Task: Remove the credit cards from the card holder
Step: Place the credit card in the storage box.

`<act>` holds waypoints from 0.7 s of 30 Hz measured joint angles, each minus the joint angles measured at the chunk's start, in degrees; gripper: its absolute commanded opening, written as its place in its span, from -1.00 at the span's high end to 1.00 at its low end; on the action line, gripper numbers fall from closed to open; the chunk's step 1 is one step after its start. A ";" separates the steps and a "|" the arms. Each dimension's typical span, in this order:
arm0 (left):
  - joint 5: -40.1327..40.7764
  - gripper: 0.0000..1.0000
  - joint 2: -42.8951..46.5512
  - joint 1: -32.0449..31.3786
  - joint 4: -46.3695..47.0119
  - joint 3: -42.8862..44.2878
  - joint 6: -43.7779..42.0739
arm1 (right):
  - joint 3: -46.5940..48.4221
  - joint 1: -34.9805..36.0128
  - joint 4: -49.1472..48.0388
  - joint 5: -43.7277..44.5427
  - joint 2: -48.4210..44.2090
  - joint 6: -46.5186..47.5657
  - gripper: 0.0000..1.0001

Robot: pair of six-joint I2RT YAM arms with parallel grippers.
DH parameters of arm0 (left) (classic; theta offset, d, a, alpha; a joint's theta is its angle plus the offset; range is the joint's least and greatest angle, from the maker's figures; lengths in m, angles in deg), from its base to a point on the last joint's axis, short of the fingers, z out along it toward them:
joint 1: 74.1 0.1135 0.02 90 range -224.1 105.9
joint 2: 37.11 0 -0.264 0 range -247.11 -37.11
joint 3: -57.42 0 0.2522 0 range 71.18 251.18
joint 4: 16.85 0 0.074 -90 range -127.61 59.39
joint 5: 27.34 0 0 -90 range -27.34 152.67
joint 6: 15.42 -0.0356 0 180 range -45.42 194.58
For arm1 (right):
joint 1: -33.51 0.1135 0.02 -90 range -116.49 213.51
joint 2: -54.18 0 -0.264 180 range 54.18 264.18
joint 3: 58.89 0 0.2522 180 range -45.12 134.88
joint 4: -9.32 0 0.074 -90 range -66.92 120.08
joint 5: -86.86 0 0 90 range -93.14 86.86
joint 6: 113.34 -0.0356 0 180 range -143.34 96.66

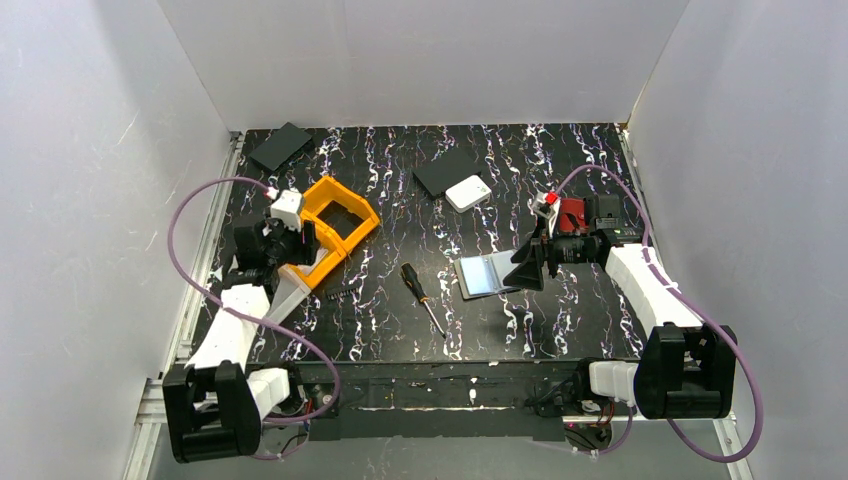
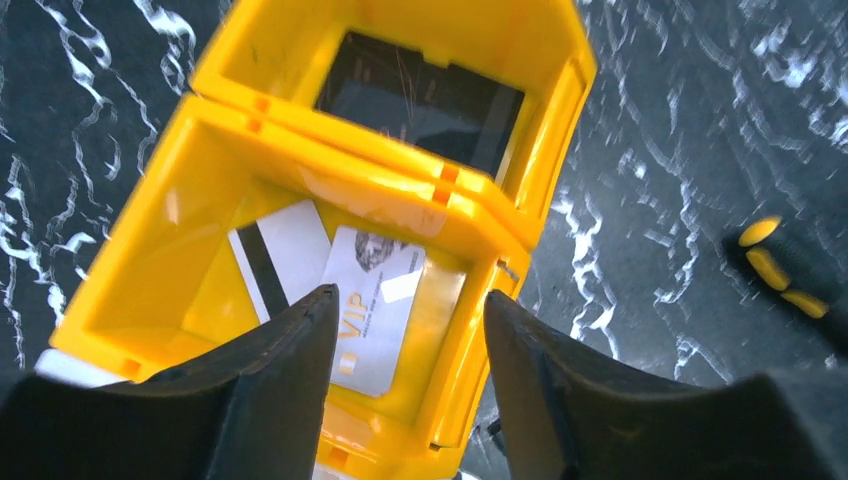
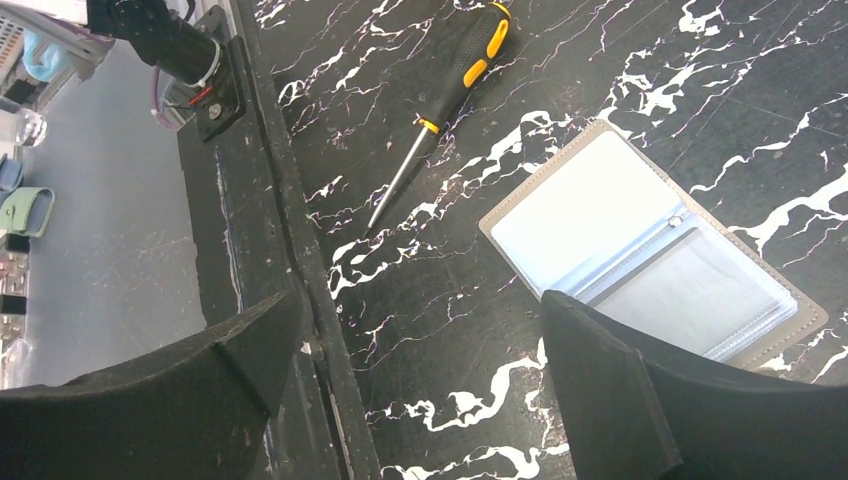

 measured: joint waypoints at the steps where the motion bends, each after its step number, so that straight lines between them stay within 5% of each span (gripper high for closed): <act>1: 0.26 -0.50 1.22 0.00 -0.63 0.59 1.66 | 0.00 0.00 0.22 0.02 0.00 0.37 -0.97; 4: 1.22 -0.95 4.96 0.00 -1.99 2.71 9.40 | 0.02 0.00 1.42 0.42 0.00 1.86 -0.97; 10: -2.03 -0.97 9.01 0.07 -7.93 7.13 26.16 | 0.07 0.00 2.80 5.03 -0.46 4.72 -0.97; 16: -15.04 -0.97 9.05 -0.70 -11.72 7.85 40.44 | 0.07 0.00 1.09 11.04 -2.80 4.85 -0.92; 21: -14.93 -0.84 14.34 -14.67 -11.13 4.55 48.92 | 0.07 -0.02 -0.52 13.97 -0.46 3.78 -0.58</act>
